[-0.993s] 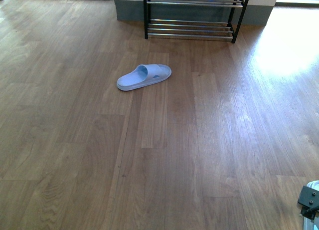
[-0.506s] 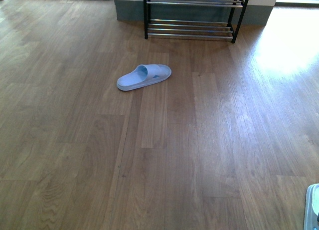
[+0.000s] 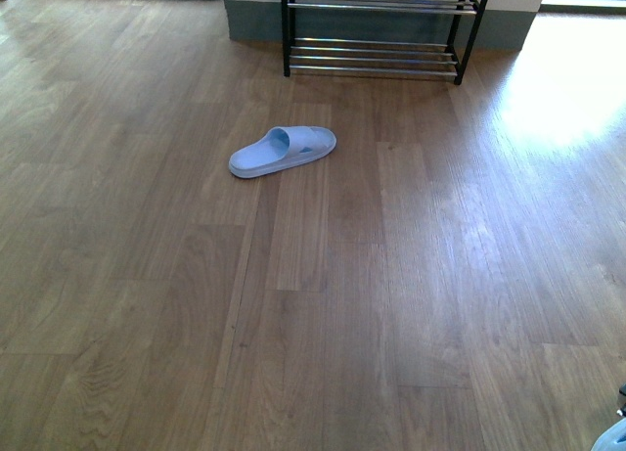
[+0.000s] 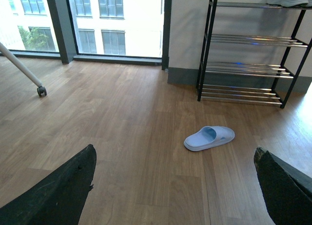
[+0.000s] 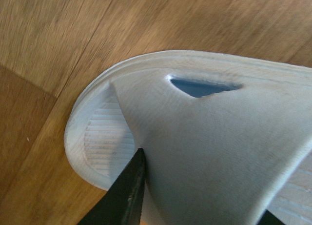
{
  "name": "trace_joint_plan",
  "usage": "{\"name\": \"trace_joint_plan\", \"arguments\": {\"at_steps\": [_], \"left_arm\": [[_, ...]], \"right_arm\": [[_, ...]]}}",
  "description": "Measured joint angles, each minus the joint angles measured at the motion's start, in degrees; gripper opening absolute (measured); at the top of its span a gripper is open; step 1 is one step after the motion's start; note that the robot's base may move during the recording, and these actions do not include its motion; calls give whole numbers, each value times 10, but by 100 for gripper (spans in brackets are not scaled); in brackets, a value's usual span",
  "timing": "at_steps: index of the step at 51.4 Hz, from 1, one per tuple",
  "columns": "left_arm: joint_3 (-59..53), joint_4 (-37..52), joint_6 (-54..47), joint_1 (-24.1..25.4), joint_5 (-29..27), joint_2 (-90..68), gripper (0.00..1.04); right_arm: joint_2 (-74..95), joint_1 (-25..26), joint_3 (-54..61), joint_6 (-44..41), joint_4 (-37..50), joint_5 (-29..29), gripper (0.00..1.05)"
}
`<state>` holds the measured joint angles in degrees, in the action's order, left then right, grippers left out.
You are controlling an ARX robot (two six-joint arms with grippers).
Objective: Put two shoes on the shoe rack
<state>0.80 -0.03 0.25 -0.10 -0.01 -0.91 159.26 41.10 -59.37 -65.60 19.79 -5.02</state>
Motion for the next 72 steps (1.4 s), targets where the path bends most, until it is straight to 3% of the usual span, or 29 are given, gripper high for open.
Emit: {"name": "trace_joint_plan", "arguments": {"at_steps": [7, 9, 29, 46, 51, 64, 68, 72], "left_arm": [[0, 0, 0, 0, 0, 0, 95], [0, 0, 0, 0, 0, 0, 95], [0, 0, 0, 0, 0, 0, 95], [0, 0, 0, 0, 0, 0, 95], [0, 0, 0, 0, 0, 0, 95], [0, 0, 0, 0, 0, 0, 95], [0, 0, 0, 0, 0, 0, 95], [0, 0, 0, 0, 0, 0, 95]], "right_arm": [[-7, -4, -25, 189, 0, -42, 5], [-7, -5, -35, 240, 1, -39, 3], [-27, -12, -79, 581, 34, -43, 3], [-41, -9, -75, 895, 120, -67, 3], [-41, -21, -70, 953, 127, -53, 3], [-46, -47, -68, 922, 107, -11, 50], [-53, -57, -65, 865, 101, 10, 62], [-65, -82, -46, 748, 120, 35, 76]]}}
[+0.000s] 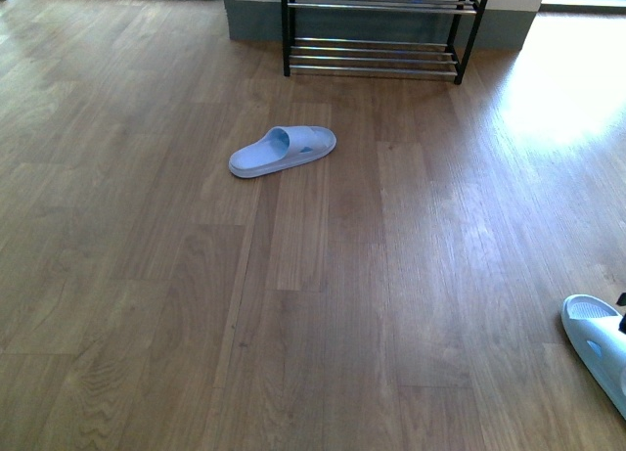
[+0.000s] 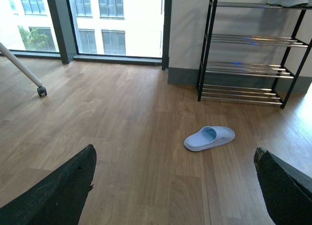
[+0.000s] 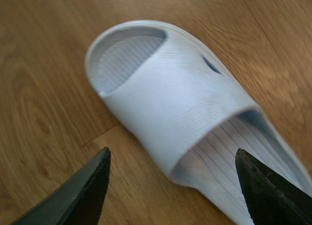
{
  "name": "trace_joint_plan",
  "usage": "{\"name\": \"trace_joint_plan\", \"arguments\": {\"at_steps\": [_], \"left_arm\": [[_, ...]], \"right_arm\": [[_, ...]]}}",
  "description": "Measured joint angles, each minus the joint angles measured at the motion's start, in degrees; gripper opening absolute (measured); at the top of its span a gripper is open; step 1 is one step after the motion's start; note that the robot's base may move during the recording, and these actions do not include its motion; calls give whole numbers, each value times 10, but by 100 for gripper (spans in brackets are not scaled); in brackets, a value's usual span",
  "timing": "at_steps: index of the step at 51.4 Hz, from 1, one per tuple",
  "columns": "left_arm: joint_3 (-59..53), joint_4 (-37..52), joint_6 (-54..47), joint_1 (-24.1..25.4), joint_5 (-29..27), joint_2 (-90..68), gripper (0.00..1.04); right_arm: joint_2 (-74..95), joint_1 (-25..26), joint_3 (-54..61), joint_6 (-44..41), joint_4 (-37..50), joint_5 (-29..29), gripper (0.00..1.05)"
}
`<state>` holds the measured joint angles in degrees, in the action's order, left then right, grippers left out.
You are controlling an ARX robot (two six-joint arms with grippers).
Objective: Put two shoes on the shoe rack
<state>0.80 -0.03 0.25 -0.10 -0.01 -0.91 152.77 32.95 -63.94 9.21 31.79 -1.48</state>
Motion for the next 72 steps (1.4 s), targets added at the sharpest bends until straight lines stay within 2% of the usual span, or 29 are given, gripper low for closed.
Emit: {"name": "trace_joint_plan", "arguments": {"at_steps": [3, 6, 11, 16, 34, 66, 72], "left_arm": [[0, 0, 0, 0, 0, 0, 95], [0, 0, 0, 0, 0, 0, 95], [0, 0, 0, 0, 0, 0, 95], [0, 0, 0, 0, 0, 0, 95], [0, 0, 0, 0, 0, 0, 95], [0, 0, 0, 0, 0, 0, 95], [0, 0, 0, 0, 0, 0, 95]], "right_arm": [[-8, -20, 23, -129, 18, -5, 88], [-9, -33, 38, -238, 29, -33, 97], [-9, -34, 48, -330, 46, -55, 95], [-1, -27, 52, -379, 61, -63, 95], [63, 12, 39, -403, 73, -65, 95], [152, 14, -66, -383, 71, -67, 95], [166, 10, -82, -362, 96, -54, 80]]}}
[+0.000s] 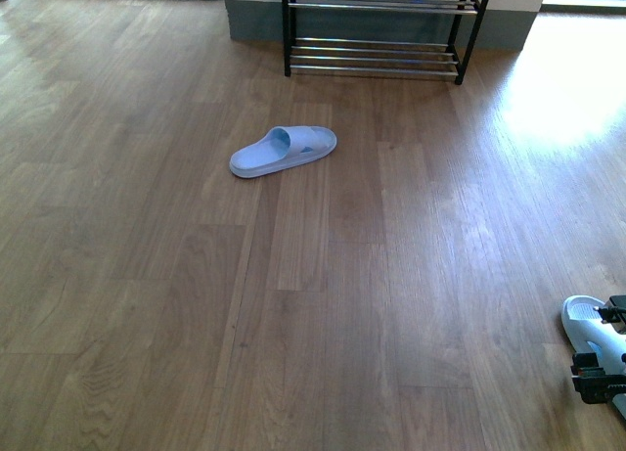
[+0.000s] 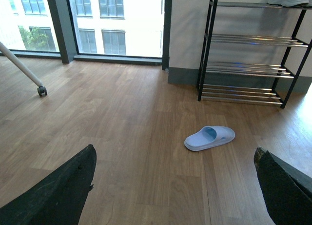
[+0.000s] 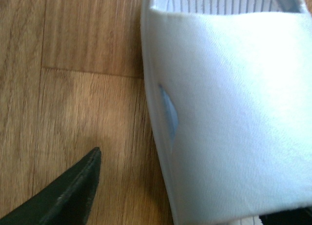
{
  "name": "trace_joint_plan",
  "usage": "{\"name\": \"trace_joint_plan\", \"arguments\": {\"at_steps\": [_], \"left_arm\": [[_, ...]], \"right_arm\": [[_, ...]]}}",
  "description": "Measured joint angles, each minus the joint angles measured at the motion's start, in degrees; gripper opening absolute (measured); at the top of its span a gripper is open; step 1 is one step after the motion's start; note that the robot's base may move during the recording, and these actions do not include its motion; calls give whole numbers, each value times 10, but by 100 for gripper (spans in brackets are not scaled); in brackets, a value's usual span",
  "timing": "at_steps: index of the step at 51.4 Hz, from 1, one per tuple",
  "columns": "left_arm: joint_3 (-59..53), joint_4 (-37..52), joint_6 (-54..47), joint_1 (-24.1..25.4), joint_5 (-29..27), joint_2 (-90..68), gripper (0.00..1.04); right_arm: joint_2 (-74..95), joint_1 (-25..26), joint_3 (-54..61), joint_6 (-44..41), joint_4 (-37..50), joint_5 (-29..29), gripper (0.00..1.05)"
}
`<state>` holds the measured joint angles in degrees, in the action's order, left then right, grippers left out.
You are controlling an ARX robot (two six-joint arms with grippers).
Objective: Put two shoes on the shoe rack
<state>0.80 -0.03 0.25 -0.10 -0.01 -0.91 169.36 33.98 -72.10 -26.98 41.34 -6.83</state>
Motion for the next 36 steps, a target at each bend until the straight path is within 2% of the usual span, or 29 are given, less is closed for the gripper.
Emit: {"name": "trace_joint_plan", "arguments": {"at_steps": [14, 22, 25, 36], "left_arm": [[0, 0, 0, 0, 0, 0, 95], [0, 0, 0, 0, 0, 0, 95], [0, 0, 0, 0, 0, 0, 95], [0, 0, 0, 0, 0, 0, 95]], "right_arm": [[7, -7, -4, 63, 47, 8, 25], [-10, -6, 16, 74, 58, 5, 6], [-23, -5, 26, 74, 63, 3, 1], [-109, 2, 75, 59, 80, -14, 2]]}}
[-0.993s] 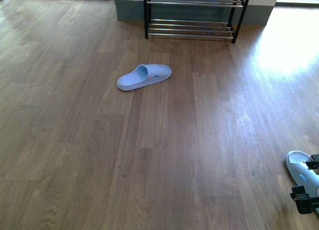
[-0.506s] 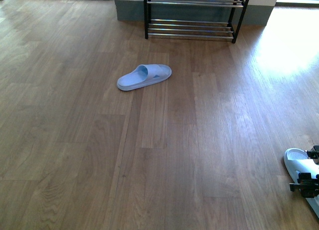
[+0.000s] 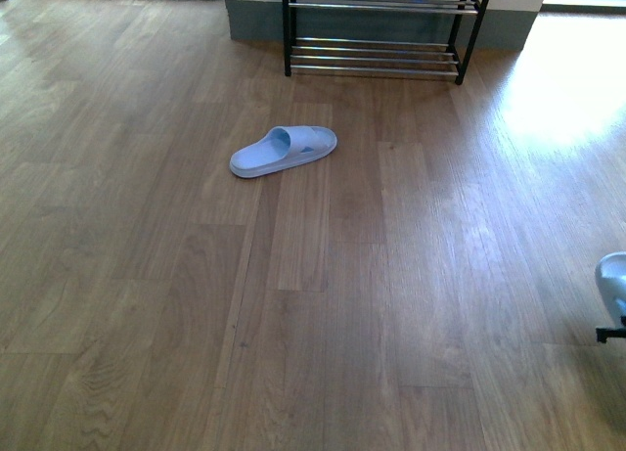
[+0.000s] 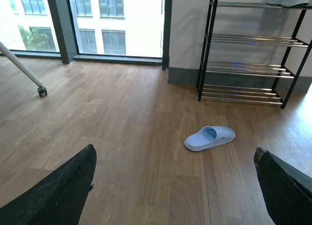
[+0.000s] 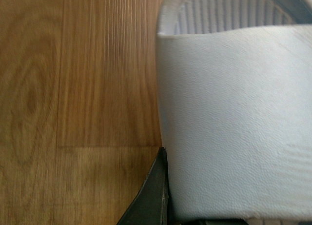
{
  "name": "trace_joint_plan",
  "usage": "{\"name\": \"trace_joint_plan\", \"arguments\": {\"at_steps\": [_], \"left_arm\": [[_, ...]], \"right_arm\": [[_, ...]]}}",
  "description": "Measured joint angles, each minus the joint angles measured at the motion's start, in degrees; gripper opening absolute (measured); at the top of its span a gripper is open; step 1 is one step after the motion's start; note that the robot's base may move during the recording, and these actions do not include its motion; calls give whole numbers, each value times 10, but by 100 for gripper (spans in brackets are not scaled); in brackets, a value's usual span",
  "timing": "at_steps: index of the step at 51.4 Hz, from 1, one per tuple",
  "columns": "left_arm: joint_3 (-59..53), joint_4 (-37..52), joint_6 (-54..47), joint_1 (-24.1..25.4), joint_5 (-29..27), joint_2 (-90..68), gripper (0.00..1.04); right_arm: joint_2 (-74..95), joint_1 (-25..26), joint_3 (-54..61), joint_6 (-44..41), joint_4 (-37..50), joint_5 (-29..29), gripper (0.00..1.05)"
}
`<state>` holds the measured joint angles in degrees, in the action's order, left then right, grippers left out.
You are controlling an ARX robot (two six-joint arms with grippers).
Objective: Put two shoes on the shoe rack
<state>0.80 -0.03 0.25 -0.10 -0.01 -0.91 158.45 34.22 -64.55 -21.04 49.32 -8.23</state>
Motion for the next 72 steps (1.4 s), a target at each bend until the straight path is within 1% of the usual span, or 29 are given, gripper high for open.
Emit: {"name": "trace_joint_plan", "arguments": {"at_steps": [4, 6, 10, 13, 22, 27, 32, 45, 49, 55, 56, 59, 72], "left_arm": [[0, 0, 0, 0, 0, 0, 95], [0, 0, 0, 0, 0, 0, 95], [0, 0, 0, 0, 0, 0, 95], [0, 0, 0, 0, 0, 0, 95], [0, 0, 0, 0, 0, 0, 95], [0, 0, 0, 0, 0, 0, 95], [0, 0, 0, 0, 0, 0, 95], [0, 0, 0, 0, 0, 0, 95], [0, 0, 0, 0, 0, 0, 95], [0, 0, 0, 0, 0, 0, 95], [0, 0, 0, 0, 0, 0, 95], [0, 0, 0, 0, 0, 0, 95], [0, 0, 0, 0, 0, 0, 95]], "right_arm": [[-60, 1, 38, -27, 5, -11, 2], [-108, 1, 71, -52, 5, -23, 2], [-205, 0, 141, -107, 1, -30, 2], [-289, 0, 198, -132, -4, -43, 2], [-486, -4, 304, -156, -48, -54, 2], [-589, -7, 348, -157, -77, -71, 2], [-746, -11, 408, -156, -129, -82, 2], [-923, -16, 489, -134, -182, -97, 2], [-999, -16, 521, -115, -224, -111, 2], [-1167, -14, 556, -80, -337, -118, 2], [-1205, -14, 563, -72, -358, -115, 2], [-1273, -20, 583, -59, -375, -88, 2], [-1296, -22, 591, -45, -377, -81, 2]]}}
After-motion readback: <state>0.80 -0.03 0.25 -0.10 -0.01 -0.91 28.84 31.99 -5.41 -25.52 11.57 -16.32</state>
